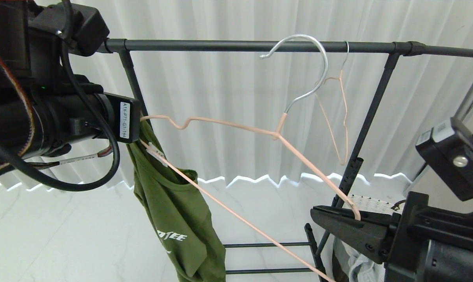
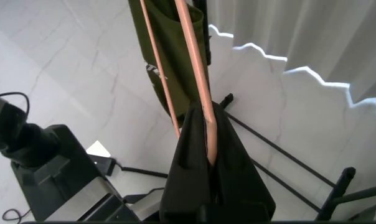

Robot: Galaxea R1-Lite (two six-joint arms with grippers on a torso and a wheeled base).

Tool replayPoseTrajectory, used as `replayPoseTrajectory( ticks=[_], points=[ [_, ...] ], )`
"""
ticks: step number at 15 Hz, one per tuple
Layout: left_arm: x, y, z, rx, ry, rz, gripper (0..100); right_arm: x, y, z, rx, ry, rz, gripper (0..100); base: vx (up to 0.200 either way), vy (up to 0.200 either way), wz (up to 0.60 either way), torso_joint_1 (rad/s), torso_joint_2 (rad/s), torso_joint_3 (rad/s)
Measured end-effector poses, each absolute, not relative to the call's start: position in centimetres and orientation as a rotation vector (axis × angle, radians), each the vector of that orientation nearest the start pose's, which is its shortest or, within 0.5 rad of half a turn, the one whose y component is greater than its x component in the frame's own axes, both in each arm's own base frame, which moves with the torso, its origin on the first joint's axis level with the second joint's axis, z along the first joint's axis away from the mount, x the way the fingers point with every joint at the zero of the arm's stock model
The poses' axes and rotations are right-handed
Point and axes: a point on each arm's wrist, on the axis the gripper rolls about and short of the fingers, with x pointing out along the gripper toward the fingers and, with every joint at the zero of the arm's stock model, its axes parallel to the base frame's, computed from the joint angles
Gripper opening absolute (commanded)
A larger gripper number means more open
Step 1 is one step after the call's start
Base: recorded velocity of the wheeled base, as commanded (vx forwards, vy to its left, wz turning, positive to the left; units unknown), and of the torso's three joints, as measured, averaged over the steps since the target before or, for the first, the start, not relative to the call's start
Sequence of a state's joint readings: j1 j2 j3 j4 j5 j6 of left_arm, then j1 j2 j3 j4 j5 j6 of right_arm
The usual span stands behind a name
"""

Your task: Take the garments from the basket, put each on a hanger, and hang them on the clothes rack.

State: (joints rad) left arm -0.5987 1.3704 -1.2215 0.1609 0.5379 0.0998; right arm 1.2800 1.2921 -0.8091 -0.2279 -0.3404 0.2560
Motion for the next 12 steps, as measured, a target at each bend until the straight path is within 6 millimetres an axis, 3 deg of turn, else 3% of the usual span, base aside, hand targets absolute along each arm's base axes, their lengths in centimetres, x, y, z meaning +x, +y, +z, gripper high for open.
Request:
replayPoseTrajectory(
  ticks=[12],
  points=[
    [19.2, -10.9, 31.21, 0.264, 0.264, -0.044, 0, 6.79, 19.17, 24.93, 0.053, 0.297, 0.899, 0, 0.0, 0.0, 0.0, 0.0, 0.0, 0.0]
  ],
)
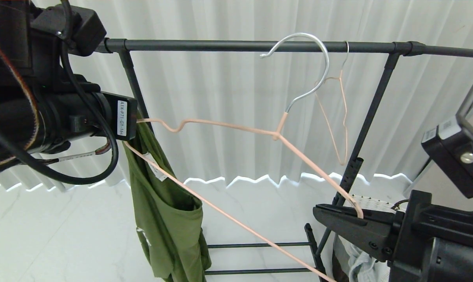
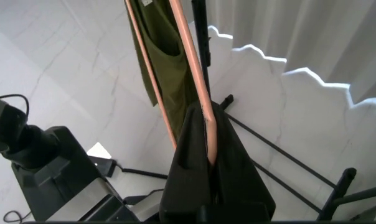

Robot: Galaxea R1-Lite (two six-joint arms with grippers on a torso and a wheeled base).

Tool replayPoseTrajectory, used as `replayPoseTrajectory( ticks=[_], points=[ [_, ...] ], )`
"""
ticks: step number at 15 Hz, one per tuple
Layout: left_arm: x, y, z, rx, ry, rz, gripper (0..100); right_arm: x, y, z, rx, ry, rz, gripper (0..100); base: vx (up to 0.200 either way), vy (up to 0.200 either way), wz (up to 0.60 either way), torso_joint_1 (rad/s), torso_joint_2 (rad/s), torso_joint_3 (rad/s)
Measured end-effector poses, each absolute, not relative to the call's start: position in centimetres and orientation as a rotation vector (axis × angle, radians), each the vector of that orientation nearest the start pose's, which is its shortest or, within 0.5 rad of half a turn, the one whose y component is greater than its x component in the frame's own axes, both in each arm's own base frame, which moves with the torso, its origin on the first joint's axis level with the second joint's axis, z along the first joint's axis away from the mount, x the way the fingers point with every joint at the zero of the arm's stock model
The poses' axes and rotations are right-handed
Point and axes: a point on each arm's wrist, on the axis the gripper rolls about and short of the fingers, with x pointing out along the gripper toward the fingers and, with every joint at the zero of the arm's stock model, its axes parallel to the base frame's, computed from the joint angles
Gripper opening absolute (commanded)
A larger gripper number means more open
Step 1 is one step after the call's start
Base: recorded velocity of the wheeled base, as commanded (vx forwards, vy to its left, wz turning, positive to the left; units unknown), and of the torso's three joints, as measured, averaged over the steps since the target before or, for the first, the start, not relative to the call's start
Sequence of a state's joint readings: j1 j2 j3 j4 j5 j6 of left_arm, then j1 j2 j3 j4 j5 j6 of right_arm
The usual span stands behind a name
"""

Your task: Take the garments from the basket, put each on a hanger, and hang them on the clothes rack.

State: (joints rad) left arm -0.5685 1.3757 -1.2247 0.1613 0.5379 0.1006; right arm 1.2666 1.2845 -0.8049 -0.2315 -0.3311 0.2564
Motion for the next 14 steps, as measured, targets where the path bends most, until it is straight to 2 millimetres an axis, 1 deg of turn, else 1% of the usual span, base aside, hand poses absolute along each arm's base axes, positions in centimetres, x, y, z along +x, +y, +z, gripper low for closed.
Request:
replayPoseTrajectory(
  ticks=[5, 8, 10, 14],
  points=[
    [18.7, -11.5, 31.2, 0.267, 0.258, -0.079, 0, 7.1, 19.6, 24.9, 0.058, 0.281, 0.891, 0, 0.0, 0.0, 0.0, 0.0, 0.0, 0.0],
    [18.6, -11.5, 31.3, 0.266, 0.256, -0.082, 0, 7.5, 19.7, 24.9, 0.063, 0.269, 0.871, 0, 0.0, 0.0, 0.0, 0.0, 0.0, 0.0],
    [18.6, -11.5, 31.2, 0.266, 0.258, -0.079, 0, 7.6, 19.5, 25.0, 0.066, 0.264, 0.857, 0, 0.0, 0.0, 0.0, 0.0, 0.0, 0.0],
    [18.7, -11.5, 31.1, 0.268, 0.261, -0.078, 0, 7.5, 18.4, 24.8, 0.048, 0.259, 0.84, 0, 0.0, 0.0, 0.0, 0.0, 0.0, 0.0]
  ],
)
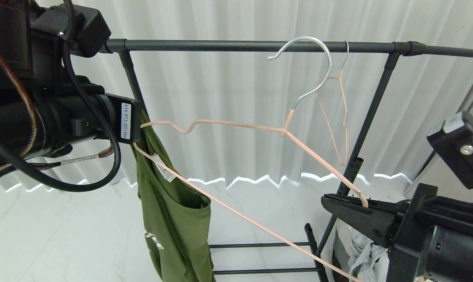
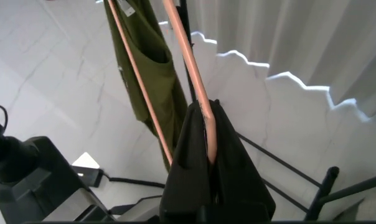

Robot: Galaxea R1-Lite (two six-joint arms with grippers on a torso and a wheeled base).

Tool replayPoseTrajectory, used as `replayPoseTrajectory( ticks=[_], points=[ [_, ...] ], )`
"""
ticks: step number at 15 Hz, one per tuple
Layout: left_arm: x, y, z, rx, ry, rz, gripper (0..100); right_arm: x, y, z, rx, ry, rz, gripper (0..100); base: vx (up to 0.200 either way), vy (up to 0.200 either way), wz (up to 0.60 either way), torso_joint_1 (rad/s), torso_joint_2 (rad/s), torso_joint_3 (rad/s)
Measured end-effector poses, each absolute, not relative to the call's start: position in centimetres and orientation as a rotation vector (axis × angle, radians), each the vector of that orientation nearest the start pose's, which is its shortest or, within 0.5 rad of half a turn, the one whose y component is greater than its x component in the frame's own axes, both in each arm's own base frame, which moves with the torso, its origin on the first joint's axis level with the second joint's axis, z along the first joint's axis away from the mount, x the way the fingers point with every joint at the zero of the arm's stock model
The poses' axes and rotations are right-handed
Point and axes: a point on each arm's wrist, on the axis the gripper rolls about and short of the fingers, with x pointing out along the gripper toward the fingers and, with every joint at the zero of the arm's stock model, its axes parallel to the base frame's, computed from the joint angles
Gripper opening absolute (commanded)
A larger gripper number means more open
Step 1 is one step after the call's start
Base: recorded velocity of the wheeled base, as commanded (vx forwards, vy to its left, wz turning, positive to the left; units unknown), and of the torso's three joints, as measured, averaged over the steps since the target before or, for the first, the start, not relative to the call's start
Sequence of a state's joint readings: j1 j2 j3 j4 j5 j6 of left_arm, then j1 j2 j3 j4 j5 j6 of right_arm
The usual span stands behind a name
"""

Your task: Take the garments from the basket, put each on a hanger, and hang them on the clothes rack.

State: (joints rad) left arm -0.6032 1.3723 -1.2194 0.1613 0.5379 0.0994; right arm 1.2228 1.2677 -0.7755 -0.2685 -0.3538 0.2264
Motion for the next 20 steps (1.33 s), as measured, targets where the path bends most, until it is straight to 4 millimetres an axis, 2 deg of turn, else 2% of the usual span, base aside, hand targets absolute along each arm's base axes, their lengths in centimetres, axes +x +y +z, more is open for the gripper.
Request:
replayPoseTrajectory(
  ticks=[9, 20],
  points=[
    [18.7, -11.6, 31.1, 0.27, 0.263, -0.081, 0, 8.0, 17.7, 25.3, 0.025, 0.223, 0.835, 0, 0.0, 0.0, 0.0, 0.0, 0.0, 0.0],
    [17.9, -12.6, 30.9, 0.285, 0.261, -0.137, 0, 8.6, 18.8, 25.0, 0.035, 0.201, 0.837, 0, 0.0, 0.0, 0.0, 0.0, 0.0, 0.0]
  ],
)
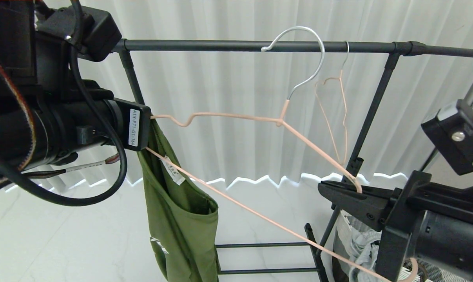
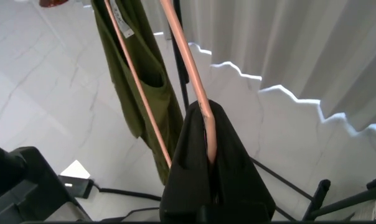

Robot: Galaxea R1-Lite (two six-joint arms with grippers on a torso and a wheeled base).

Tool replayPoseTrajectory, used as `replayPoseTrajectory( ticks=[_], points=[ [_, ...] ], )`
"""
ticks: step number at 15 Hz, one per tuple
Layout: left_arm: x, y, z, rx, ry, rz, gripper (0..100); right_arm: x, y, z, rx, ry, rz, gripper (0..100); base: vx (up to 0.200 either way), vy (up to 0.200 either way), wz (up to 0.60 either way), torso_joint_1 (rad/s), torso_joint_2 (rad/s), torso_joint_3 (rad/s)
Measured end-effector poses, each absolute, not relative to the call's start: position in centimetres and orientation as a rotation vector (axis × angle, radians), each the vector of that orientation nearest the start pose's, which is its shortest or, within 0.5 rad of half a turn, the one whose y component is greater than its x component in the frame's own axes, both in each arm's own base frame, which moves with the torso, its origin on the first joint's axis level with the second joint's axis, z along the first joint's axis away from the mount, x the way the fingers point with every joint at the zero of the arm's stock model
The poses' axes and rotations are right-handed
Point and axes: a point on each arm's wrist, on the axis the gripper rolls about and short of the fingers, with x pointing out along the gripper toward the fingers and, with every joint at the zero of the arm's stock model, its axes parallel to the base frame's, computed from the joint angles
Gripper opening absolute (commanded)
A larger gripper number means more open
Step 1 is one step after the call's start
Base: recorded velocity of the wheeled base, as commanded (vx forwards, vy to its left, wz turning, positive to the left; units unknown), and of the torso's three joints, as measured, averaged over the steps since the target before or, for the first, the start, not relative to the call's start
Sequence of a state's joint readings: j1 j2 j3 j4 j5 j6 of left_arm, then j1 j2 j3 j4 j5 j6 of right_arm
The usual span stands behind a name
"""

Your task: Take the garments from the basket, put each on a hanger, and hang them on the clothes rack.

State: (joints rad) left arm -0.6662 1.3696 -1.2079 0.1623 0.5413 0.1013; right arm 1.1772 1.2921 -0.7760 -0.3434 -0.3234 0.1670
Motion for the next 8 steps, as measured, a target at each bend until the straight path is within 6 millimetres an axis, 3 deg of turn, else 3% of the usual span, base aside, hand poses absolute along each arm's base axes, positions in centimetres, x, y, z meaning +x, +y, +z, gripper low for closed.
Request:
replayPoseTrajectory(
  ticks=[8],
  points=[
    [16.9, -12.8, 31.2, 0.289, 0.245, -0.155, 0, 10.1, 19.6, 24.5, 0.027, 0.186, 0.776, 0, 0.0, 0.0, 0.0, 0.0, 0.0, 0.0]
  ],
)
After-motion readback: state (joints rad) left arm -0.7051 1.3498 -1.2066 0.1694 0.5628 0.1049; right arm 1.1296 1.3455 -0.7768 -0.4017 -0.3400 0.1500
